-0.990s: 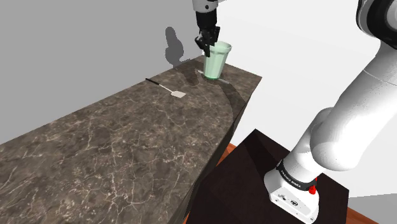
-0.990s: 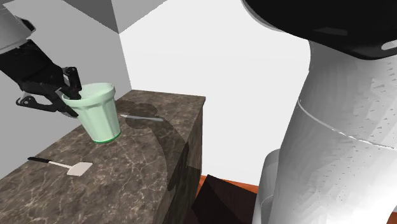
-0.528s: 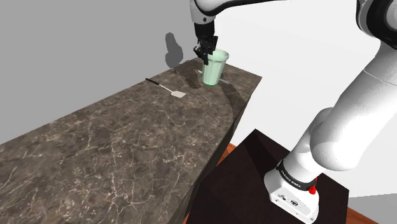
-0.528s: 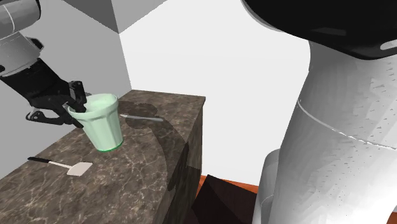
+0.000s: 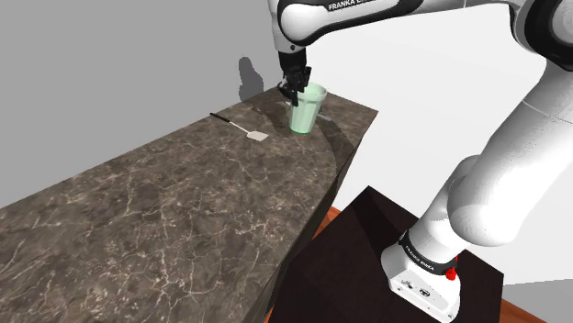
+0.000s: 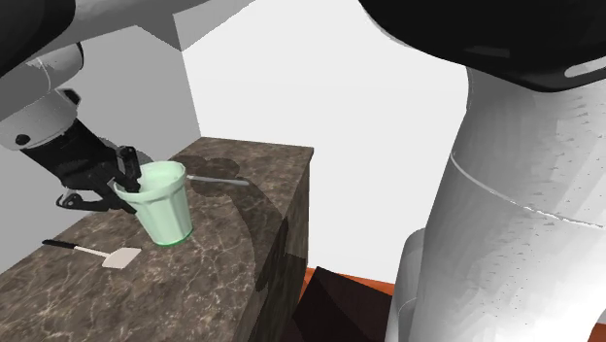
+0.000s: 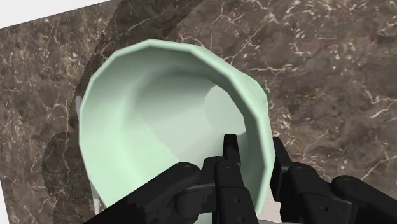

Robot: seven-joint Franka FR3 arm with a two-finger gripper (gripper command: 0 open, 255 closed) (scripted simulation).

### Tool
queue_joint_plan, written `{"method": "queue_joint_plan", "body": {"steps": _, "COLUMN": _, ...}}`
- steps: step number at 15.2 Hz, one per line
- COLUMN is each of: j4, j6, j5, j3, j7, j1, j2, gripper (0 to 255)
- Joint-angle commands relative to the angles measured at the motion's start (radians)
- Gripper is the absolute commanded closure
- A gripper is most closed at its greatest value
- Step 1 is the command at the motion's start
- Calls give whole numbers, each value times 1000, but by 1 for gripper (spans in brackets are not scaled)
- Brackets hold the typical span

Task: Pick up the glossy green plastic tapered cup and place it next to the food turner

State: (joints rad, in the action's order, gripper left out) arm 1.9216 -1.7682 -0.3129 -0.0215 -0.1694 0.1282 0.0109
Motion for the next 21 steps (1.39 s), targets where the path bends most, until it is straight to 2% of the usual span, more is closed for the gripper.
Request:
{"method": "queue_joint_plan", "body": {"steps": 1, "j4": 22, "j6": -26, "j5": -2, "j3": 0, "j7": -7, "j1": 0, "j2": 3, "gripper": 255}}
{"method": "queue_joint_plan", "body": {"steps": 17, "j4": 152, "j6": -219, "j5": -27, "j3": 6, "j7": -67, "j1": -5, "j2": 75, "gripper": 255}}
{"method": "queue_joint_plan", "body": {"steps": 21, "j4": 154, "j6": -223, "j5": -27, "j3": 6, "j7": -68, "j1": -5, "j2": 77, "gripper": 255}}
